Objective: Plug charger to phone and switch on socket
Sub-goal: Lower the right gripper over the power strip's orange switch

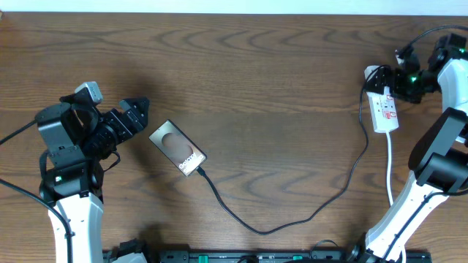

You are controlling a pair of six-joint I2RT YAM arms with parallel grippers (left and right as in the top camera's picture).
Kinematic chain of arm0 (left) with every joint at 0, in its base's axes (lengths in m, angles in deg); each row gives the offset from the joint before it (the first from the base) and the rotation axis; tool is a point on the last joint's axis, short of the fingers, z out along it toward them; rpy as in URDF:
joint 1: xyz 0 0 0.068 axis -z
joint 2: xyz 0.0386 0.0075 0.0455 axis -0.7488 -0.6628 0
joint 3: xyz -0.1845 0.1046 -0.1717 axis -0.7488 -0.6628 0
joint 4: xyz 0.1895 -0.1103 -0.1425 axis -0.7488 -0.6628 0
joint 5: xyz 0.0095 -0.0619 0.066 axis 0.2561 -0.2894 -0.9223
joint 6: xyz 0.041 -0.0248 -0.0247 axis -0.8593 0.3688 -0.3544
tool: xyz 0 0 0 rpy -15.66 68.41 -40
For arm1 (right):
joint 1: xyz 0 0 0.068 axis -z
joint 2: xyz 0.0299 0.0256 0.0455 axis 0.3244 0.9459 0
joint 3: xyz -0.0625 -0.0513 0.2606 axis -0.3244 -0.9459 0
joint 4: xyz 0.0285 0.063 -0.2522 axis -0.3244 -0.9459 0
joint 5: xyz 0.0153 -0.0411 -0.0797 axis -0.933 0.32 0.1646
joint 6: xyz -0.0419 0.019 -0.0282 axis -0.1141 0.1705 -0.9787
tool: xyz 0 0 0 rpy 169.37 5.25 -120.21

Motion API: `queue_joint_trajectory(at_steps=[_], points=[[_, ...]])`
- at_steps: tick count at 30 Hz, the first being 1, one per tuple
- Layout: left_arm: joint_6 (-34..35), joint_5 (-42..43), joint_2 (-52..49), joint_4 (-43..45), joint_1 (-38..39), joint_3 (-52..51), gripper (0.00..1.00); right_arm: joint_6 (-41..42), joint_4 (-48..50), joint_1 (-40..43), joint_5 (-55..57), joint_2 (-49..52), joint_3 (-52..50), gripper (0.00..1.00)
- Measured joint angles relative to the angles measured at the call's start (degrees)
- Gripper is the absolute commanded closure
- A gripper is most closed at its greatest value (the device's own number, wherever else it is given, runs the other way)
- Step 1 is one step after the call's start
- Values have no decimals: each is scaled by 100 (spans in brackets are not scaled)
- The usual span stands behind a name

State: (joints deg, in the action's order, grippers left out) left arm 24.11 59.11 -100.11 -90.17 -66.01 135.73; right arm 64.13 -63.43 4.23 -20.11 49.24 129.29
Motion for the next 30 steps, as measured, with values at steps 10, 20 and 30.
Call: queue_joint_trajectory(at_steps=[10,20,30], points=[[0,0,-4,0,0,0,7,26,26,-11,-63,0,-144,1],[0,0,-4,0,0,0,7,46,31,-11,-66,0,-146,1],[0,0,-4,0,0,0,7,291,-107,-70,391,-2,-92,1]])
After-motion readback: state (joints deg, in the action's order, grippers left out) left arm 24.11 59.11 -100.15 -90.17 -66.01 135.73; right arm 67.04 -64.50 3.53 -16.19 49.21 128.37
